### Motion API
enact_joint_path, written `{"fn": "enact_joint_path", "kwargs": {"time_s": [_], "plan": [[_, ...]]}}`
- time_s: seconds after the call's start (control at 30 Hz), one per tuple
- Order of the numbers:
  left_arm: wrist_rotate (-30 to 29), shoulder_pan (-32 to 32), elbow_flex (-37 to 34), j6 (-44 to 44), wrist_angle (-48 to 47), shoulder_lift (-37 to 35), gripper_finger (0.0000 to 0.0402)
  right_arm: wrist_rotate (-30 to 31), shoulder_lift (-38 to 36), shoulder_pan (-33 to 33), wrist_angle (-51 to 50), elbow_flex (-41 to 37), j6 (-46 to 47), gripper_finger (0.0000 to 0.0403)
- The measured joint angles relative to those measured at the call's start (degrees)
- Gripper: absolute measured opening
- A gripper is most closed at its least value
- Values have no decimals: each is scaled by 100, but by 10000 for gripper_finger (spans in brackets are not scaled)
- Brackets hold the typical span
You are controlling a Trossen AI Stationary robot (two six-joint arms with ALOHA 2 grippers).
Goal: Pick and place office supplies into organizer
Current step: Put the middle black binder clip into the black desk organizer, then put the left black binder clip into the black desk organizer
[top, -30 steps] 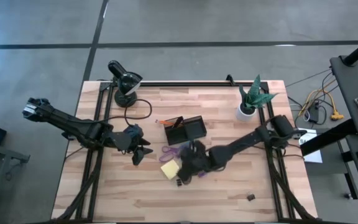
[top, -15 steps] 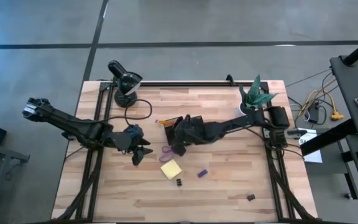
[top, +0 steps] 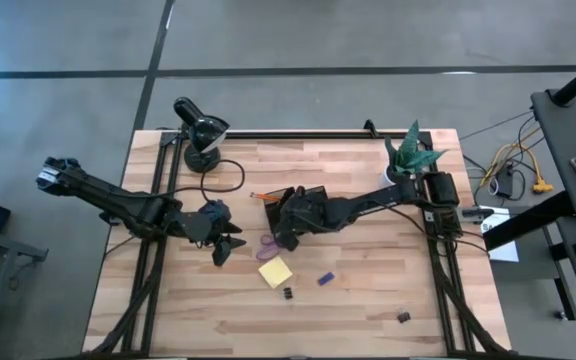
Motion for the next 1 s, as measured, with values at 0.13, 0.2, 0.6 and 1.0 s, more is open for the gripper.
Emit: {"fn": "enact_joint_path", "kwargs": {"time_s": [0.13,0.2,0.6,1.0], "plan": [[0,0,0,-25,0,0,180,-25,0,7,2,0,-2,44],[2,0,0,-45,1,0,180,-77,0,3,4,0,-2,69],[2,0,0,-55,37,0,180,-349,-125,551,-16,0,-712,178],[4,0,0,-54,39,0,180,-1272,-1,2029,-86,-11,-2555,182]]}}
